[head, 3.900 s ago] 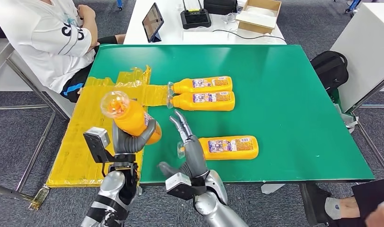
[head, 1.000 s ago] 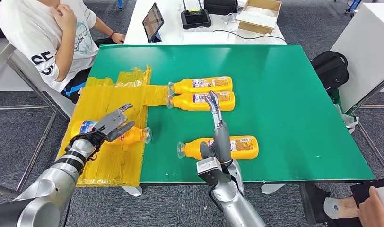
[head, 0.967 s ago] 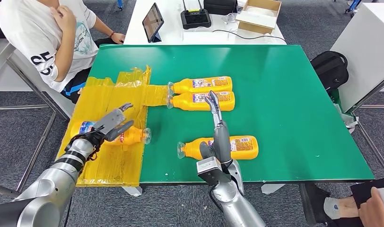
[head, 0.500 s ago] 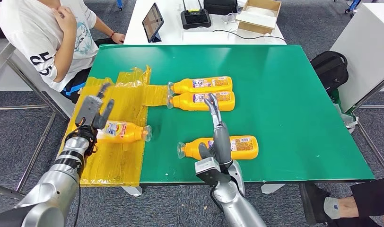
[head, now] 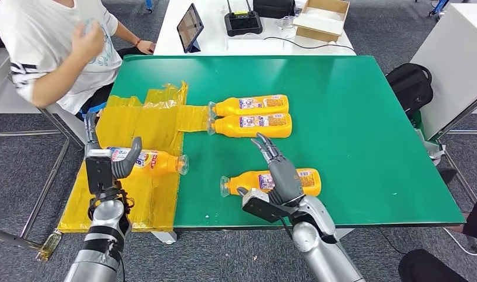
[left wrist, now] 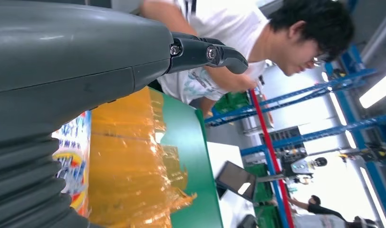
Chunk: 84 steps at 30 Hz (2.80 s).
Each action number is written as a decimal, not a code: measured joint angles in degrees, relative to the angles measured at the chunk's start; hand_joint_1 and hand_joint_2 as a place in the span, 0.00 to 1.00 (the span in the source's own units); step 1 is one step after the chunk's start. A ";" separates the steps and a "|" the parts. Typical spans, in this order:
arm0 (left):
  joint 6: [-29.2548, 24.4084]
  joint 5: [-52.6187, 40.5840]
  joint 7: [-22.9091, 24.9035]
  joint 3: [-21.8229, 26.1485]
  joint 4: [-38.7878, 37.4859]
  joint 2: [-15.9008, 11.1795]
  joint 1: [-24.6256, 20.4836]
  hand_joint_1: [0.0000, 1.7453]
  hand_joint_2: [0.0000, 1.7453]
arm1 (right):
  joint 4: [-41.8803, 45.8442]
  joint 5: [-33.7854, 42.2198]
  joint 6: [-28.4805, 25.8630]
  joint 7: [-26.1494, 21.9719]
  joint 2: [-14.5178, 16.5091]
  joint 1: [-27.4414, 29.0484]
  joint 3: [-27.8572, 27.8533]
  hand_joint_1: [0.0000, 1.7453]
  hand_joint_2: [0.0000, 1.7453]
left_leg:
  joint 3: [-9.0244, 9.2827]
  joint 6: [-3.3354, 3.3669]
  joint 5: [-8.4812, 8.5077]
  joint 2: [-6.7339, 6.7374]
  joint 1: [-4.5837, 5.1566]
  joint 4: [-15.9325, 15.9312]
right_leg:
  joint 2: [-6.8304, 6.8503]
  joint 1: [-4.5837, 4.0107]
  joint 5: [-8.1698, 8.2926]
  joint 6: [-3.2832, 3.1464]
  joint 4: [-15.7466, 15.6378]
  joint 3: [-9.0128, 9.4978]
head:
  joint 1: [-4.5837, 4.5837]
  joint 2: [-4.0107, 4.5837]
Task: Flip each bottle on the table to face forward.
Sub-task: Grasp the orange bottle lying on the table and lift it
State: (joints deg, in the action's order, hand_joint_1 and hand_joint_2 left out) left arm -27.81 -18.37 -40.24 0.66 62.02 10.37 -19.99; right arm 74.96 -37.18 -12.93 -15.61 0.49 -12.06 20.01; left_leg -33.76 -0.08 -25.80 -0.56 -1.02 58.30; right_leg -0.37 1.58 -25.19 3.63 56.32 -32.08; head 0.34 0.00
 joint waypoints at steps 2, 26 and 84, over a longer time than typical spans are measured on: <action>-0.32 -0.09 0.00 -1.31 1.30 0.19 0.89 0.00 1.00 | 0.48 -0.02 1.10 0.23 -0.85 0.06 -0.23 0.00 1.00 | 0.01 0.00 0.00 0.01 -0.01 0.00 | 0.00 -0.01 0.00 0.00 0.01 0.00 | -0.01 0.00; 5.06 3.45 0.05 -6.87 3.44 1.87 4.08 0.00 1.00 | -5.82 11.90 25.34 7.06 -22.00 -6.41 3.45 0.00 1.00 | -0.02 0.01 0.00 -0.02 0.16 0.01 | 0.00 0.15 0.06 0.09 0.00 0.02 | -0.01 0.00; 7.27 8.26 1.40 -9.10 -4.95 2.83 2.52 0.00 1.00 | -29.24 11.93 25.34 3.12 -17.46 -23.94 21.05 1.00 1.00 | 0.14 0.07 0.05 0.01 0.17 0.03 | -0.01 0.16 0.08 0.11 0.00 0.13 | -0.03 0.00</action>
State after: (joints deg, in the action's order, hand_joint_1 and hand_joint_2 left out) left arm -20.55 -10.10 -38.84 -8.44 57.07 13.20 -17.48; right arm 45.72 -25.25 12.41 -12.48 -16.97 -36.00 41.06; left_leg -33.62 -0.01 -25.75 -0.55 -0.85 58.33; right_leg -0.38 1.74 -25.12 3.74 56.32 -31.96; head 0.32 0.00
